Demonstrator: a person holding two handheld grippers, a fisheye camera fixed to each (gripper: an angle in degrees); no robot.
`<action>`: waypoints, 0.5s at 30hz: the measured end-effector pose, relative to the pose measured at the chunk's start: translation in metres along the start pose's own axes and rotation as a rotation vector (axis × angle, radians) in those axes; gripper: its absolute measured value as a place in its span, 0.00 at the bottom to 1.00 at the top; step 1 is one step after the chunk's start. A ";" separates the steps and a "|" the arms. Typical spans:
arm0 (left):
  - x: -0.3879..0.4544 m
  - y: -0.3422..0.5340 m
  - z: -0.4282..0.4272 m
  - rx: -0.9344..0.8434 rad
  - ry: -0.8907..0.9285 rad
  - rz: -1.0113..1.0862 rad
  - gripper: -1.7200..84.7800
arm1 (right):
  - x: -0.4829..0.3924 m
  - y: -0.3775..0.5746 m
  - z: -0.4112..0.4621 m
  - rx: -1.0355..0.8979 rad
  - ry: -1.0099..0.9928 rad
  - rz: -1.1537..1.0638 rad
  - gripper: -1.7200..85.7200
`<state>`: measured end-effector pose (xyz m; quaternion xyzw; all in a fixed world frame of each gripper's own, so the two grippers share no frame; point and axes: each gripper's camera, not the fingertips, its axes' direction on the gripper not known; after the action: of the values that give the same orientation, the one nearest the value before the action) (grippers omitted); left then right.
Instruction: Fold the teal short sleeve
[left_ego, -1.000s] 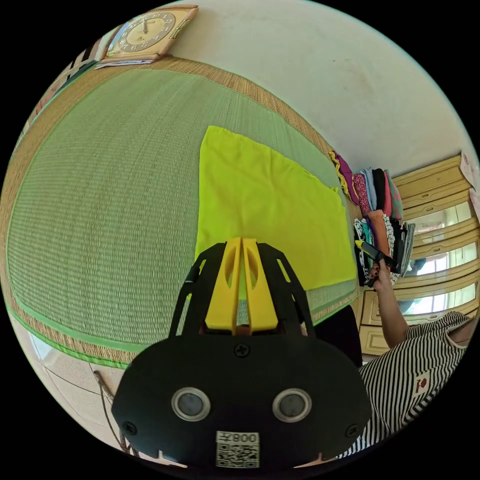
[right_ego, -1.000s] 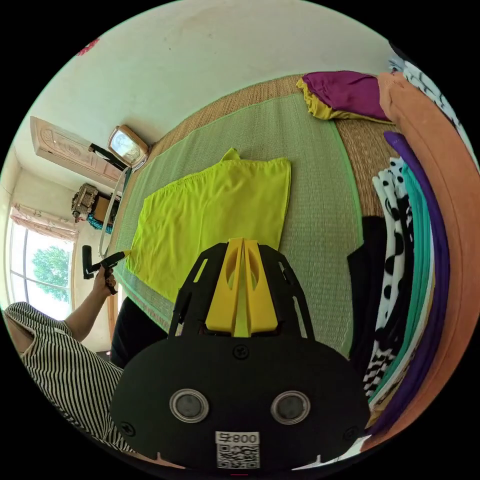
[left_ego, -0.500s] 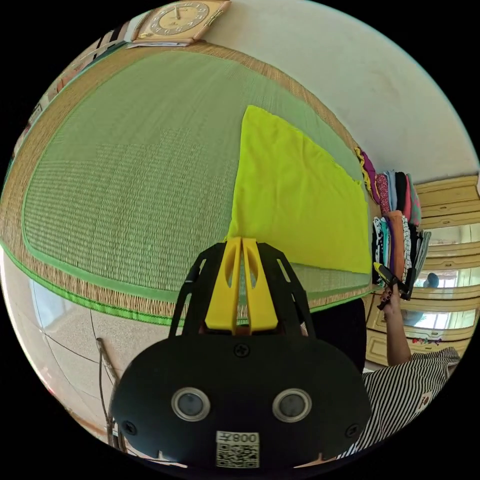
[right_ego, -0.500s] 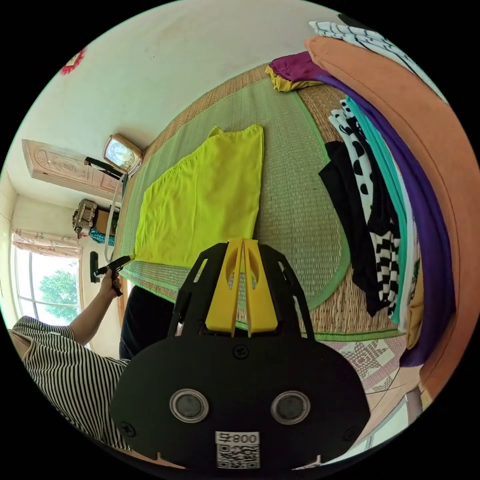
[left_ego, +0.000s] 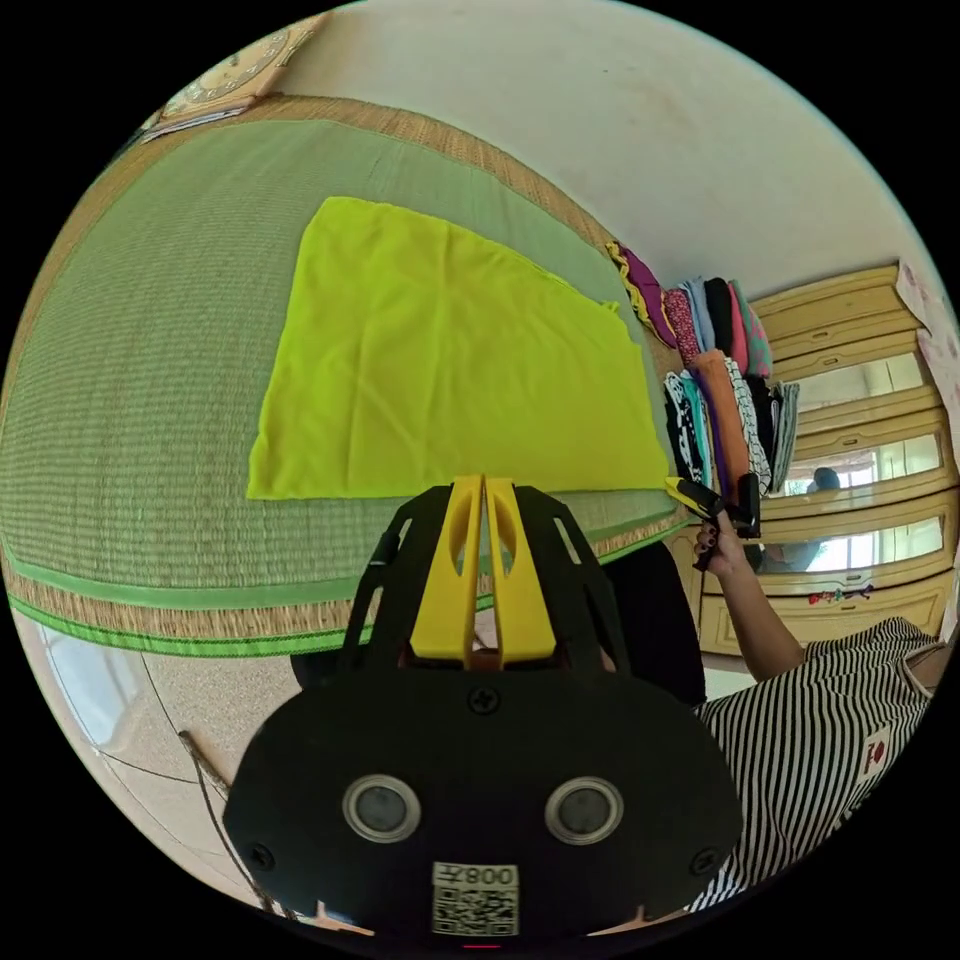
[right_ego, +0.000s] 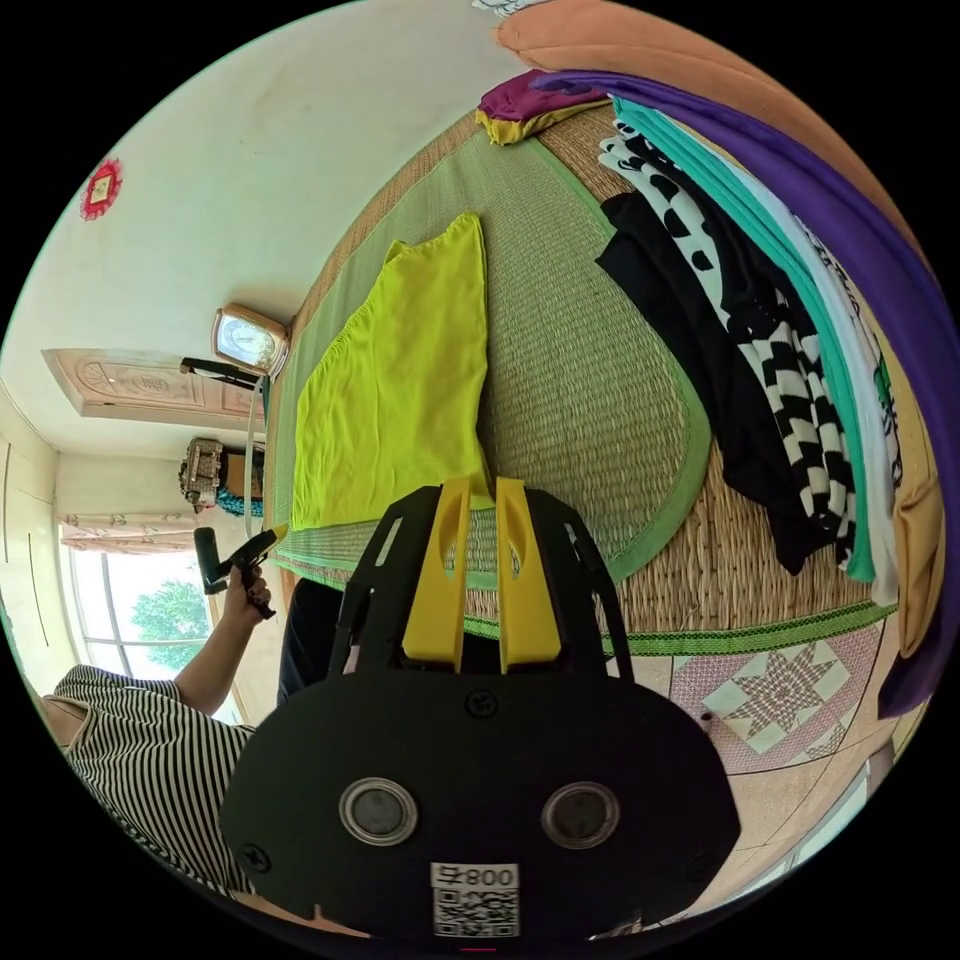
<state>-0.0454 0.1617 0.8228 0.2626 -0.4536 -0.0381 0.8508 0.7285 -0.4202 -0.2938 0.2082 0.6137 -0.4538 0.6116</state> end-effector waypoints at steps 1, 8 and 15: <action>0.016 -0.001 0.014 -0.021 0.029 0.034 0.03 | 0.003 0.000 0.000 0.001 -0.013 0.002 0.06; 0.149 -0.012 0.101 -0.156 0.127 0.368 0.09 | 0.009 0.000 -0.003 0.015 -0.090 -0.010 0.03; 0.305 -0.020 0.170 -0.165 0.034 0.769 0.13 | -0.021 -0.010 -0.021 0.037 -0.158 -0.117 0.03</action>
<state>0.0021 -0.0173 1.1188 0.0048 -0.5002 0.2517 0.8285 0.7121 -0.4021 -0.2743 0.1467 0.5661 -0.5149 0.6268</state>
